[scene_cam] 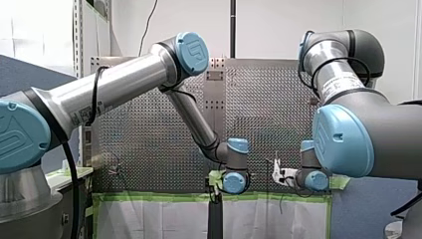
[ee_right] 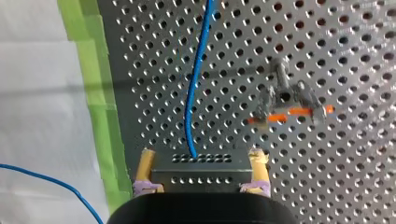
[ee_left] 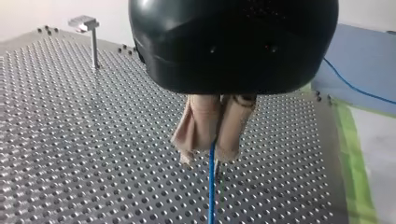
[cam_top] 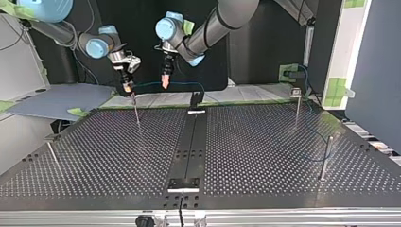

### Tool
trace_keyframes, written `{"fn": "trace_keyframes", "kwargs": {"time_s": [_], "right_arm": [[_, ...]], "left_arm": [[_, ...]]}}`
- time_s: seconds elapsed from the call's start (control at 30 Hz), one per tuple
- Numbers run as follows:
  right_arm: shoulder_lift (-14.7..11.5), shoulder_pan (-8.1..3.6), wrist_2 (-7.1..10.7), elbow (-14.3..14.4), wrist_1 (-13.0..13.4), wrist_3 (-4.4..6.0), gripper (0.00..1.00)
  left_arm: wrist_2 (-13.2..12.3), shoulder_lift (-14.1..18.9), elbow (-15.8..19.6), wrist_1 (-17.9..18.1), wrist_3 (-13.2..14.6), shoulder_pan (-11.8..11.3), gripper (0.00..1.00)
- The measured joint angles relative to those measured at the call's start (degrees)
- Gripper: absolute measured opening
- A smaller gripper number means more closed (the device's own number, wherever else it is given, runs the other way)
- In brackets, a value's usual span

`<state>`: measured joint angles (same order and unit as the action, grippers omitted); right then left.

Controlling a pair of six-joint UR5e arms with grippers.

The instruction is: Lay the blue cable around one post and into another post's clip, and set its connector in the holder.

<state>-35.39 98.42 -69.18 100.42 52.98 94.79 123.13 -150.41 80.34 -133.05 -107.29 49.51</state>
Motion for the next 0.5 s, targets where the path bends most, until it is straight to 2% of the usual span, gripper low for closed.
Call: {"fn": "trace_keyframes", "kwargs": {"time_s": [0.3, 0.5], "right_arm": [[0.0, -1.46, -0.90, -2.3, -1.1, 0.84, 0.00], [0.0, -2.04, -1.14, -3.8, -2.8, 0.70, 0.00]], "left_arm": [[0.1, 0.0, -0.2, 1.8, 3.4, 0.3, 0.07], [-0.4, -0.2, -1.4, 2.3, 3.9, 0.4, 0.07]]}}
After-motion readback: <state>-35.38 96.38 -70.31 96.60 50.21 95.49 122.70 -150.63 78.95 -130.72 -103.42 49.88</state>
